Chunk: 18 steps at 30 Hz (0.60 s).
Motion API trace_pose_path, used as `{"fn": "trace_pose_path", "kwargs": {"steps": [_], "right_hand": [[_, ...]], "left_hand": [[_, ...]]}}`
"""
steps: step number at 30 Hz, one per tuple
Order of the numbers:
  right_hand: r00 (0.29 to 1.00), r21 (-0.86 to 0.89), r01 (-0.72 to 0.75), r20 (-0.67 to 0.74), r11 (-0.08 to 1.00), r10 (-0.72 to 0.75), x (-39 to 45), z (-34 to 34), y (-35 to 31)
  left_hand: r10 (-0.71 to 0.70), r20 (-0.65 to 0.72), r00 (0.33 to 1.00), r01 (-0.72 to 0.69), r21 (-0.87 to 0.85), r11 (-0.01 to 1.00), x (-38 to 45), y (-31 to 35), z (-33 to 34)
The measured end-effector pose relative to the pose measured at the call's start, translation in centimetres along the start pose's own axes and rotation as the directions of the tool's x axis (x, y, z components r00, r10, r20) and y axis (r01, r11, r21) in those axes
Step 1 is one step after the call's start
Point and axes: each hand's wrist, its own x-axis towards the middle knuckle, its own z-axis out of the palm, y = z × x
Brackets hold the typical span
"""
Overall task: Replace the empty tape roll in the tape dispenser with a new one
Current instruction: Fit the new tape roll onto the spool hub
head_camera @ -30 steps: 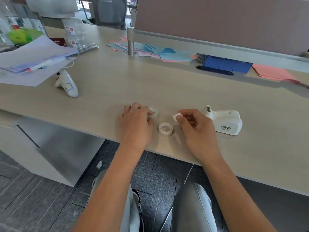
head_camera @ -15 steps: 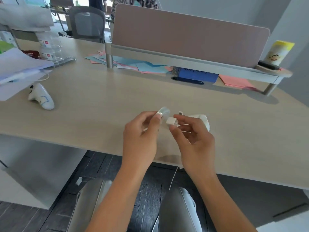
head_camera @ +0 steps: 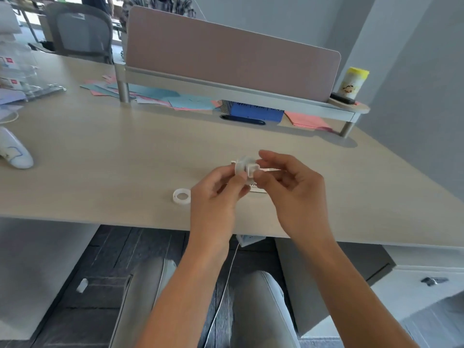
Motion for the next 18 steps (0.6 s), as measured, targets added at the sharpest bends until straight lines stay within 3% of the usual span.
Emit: {"fn": "trace_pose_path", "kwargs": {"steps": [4,12,18], "right_hand": [[0.998,0.030,-0.066,-0.006,0.997,0.066,0.2,-0.9,-0.6],[1.000,-0.051,-0.009,0.014,0.999,0.010,2.5,-2.0,0.8],[0.999,-0.007,-0.029,0.025,1.000,0.029,5.8,-1.7,2.6]], "left_hand": [[0.019,0.040,0.999,-0.018,-0.014,1.000,0.0,0.1,0.3],[0.081,0.050,0.995,-0.085,0.067,0.994,2.2,-1.2,1.3],[0.111,0.034,0.993,-0.115,0.134,0.984,5.1,-2.1,2.8]]}}
